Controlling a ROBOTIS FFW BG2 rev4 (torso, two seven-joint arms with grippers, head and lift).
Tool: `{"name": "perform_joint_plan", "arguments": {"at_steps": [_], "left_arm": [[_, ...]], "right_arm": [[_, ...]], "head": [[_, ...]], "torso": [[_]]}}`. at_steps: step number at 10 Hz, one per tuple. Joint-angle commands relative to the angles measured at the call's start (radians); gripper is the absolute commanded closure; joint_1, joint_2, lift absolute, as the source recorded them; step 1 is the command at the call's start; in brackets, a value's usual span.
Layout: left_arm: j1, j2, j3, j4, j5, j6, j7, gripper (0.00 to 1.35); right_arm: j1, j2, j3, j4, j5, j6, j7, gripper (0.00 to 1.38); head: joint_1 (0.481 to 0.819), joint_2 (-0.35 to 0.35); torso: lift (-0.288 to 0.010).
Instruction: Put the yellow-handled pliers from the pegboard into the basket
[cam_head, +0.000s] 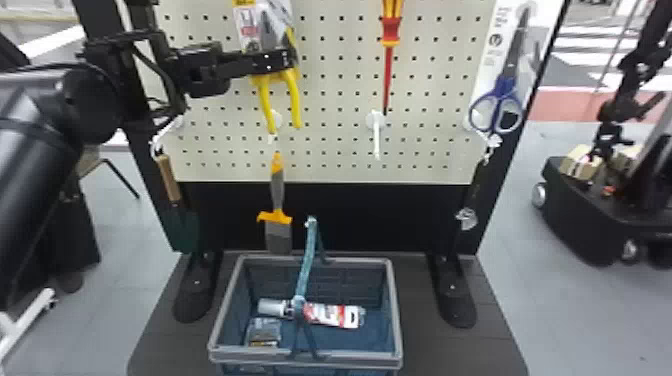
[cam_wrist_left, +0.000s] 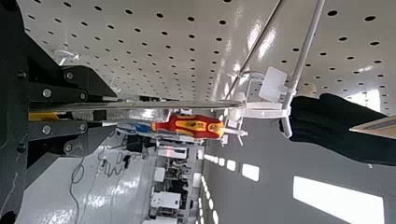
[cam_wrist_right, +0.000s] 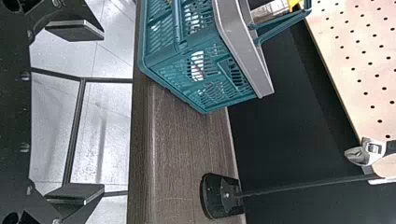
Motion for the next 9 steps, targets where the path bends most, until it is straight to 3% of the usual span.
{"name": "perform_joint_plan", "arguments": {"at_steps": [1,9], "left_arm": [[0.001,0.000,0.000,0.000,0.000,0.001,0.000,1.21],[0.014,-0.009,0.017,-0.054,0.003,0.016,0.006,1.21]], "right_arm": [[0.000,0.001,0.000,0.000,0.000,0.000,0.000,0.15],[0.006,0.001,0.000,0.002,0.000,0.000,0.000,0.15]], "head": [[0.549,0.000],[0.549,0.000]], "torso": [[-0.100],[-0.100]]}}
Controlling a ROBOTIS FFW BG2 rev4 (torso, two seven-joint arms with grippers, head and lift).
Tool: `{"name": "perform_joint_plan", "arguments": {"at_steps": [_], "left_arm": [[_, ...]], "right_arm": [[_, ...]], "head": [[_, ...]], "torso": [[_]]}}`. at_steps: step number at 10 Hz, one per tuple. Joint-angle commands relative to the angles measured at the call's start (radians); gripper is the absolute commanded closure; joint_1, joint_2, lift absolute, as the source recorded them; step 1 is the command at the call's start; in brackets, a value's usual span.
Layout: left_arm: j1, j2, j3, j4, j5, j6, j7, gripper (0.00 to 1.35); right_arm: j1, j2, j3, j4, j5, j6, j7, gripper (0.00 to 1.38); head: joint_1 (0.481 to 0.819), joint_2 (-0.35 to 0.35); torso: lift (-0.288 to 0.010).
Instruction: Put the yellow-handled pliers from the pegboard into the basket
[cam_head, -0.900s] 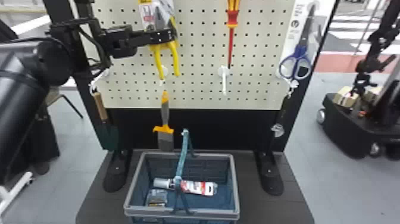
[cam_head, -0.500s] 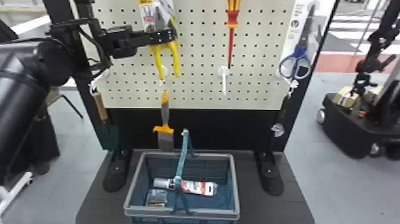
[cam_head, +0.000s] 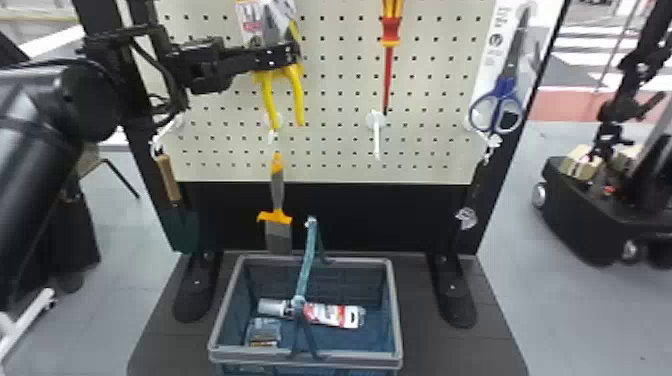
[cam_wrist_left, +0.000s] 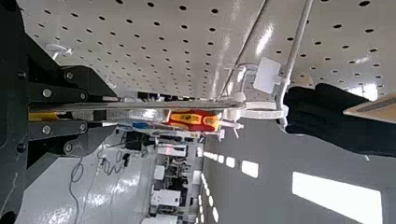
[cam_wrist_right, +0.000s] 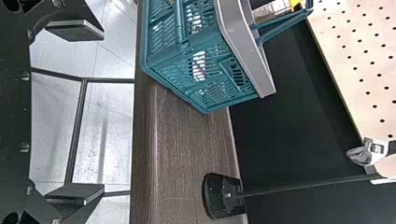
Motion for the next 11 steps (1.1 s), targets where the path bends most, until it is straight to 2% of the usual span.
{"name": "perform_joint_plan", "arguments": {"at_steps": [1,4,6,9,10,11], "left_arm": [[0.012,-0.009,0.016,-0.017,0.000,0.006,0.002,1.21],[0.049,-0.012,0.042,-0.047,-0.003,0.006,0.003,1.21],[0.148,-0.027,0.096,-0.103,-0.012,0.009,0.008,1.21],[0.304,-0.052,0.196,-0.265,-0.097,0.027,0.018,1.21],[0.350,-0.060,0.237,-0.346,-0.172,0.035,0.023,1.21],[0.401,-0.064,0.274,-0.417,-0.201,0.044,0.034,1.21]], "right_arm": [[-0.003,0.001,0.000,0.003,0.000,0.000,0.000,0.15],[-0.005,0.001,0.000,0.001,0.002,0.000,0.000,0.15],[0.002,0.001,0.000,-0.009,0.000,0.000,0.000,0.15],[0.019,0.001,0.000,-0.029,-0.007,0.000,-0.003,0.15],[0.023,0.001,0.000,-0.036,-0.009,0.000,-0.005,0.15],[0.025,0.001,0.000,-0.039,-0.010,0.000,-0.008,0.15]], "head": [[0.549,0.000],[0.549,0.000],[0.549,0.000],[0.549,0.000],[0.549,0.000],[0.549,0.000]], "torso": [[-0.100],[-0.100],[-0.100],[-0.100],[-0.100],[-0.100]]}}
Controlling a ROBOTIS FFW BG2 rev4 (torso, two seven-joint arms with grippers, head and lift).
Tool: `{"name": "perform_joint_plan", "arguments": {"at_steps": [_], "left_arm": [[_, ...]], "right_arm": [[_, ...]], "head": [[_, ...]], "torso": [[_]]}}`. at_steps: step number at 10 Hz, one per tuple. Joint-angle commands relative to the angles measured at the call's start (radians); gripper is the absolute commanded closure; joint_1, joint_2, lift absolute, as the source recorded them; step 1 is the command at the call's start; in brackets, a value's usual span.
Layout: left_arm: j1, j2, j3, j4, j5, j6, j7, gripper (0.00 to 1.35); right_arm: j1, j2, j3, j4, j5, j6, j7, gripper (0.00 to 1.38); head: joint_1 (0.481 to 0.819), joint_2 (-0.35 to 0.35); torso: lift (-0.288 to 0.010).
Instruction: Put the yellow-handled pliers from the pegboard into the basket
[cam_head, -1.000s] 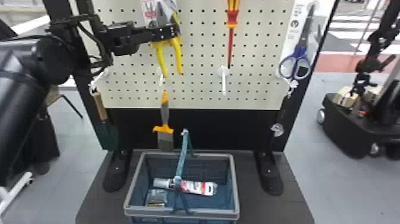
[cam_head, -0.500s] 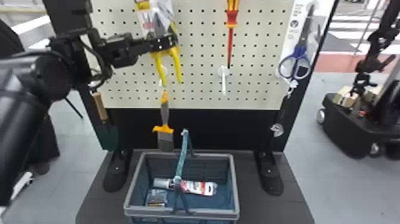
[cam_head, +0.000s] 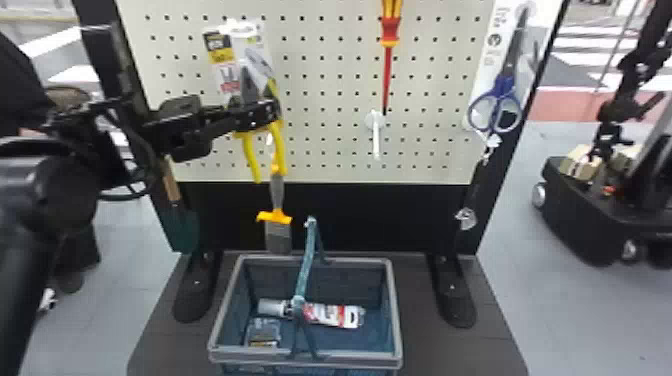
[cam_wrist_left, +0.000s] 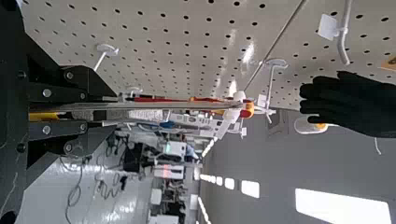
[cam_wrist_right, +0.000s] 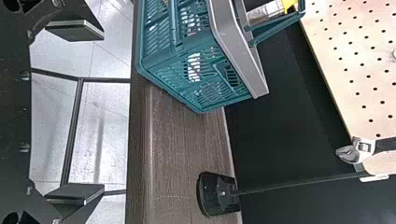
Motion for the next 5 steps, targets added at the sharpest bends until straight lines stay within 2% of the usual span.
{"name": "perform_joint_plan", "arguments": {"at_steps": [1,3,5], "left_arm": [[0.083,-0.007,0.049,-0.092,-0.034,0.005,0.009,1.21],[0.204,-0.046,0.101,-0.171,-0.106,-0.024,0.057,1.21],[0.315,-0.093,0.136,-0.171,-0.149,-0.076,0.117,1.21]], "right_arm": [[0.006,0.001,0.000,-0.004,-0.003,0.000,-0.004,0.15],[0.017,0.001,0.000,-0.012,-0.006,0.000,-0.009,0.15],[0.015,0.001,0.000,-0.012,-0.006,0.000,-0.010,0.15]], "head": [[0.549,0.000],[0.549,0.000],[0.549,0.000]], "torso": [[-0.100],[-0.100],[-0.100]]}}
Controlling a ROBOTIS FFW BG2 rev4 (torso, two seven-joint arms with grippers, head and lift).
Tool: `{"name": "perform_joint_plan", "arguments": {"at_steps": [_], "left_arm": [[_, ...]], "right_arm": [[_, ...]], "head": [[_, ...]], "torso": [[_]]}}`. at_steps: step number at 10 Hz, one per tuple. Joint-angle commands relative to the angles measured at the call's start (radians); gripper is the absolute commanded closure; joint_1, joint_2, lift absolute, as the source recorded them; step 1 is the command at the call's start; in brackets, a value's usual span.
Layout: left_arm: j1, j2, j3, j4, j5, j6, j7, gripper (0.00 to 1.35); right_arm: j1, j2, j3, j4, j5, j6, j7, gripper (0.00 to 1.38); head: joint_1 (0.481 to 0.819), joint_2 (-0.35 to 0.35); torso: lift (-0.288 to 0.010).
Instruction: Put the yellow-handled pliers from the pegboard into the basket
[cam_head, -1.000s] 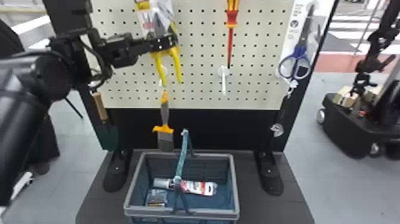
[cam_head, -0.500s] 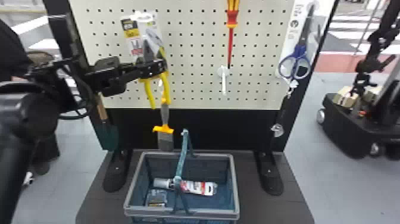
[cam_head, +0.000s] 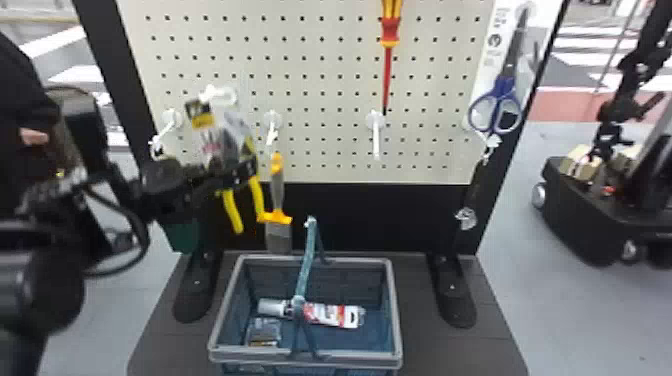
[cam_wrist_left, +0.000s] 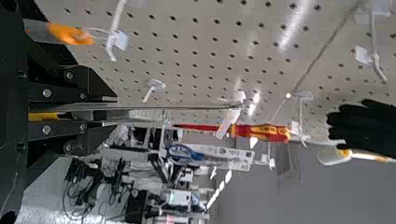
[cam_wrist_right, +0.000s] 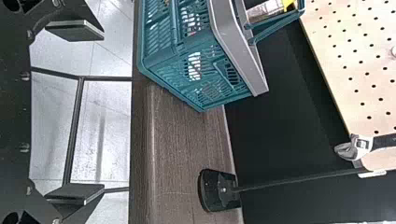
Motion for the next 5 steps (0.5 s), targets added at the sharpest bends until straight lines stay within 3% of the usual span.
{"name": "perform_joint_plan", "arguments": {"at_steps": [1,4,5], "left_arm": [[0.081,-0.028,0.027,-0.001,-0.051,-0.037,0.026,1.21],[0.145,-0.069,0.050,0.063,-0.075,-0.140,0.069,1.21],[0.158,-0.086,0.038,0.129,-0.031,-0.202,0.087,1.21]], "right_arm": [[0.000,0.001,0.000,-0.002,-0.001,0.000,0.000,0.15],[0.002,0.001,0.000,0.000,-0.001,0.000,0.000,0.15],[0.000,0.001,0.000,0.003,-0.001,0.000,0.000,0.15]], "head": [[0.549,0.000],[0.549,0.000],[0.549,0.000]], "torso": [[-0.100],[-0.100],[-0.100]]}}
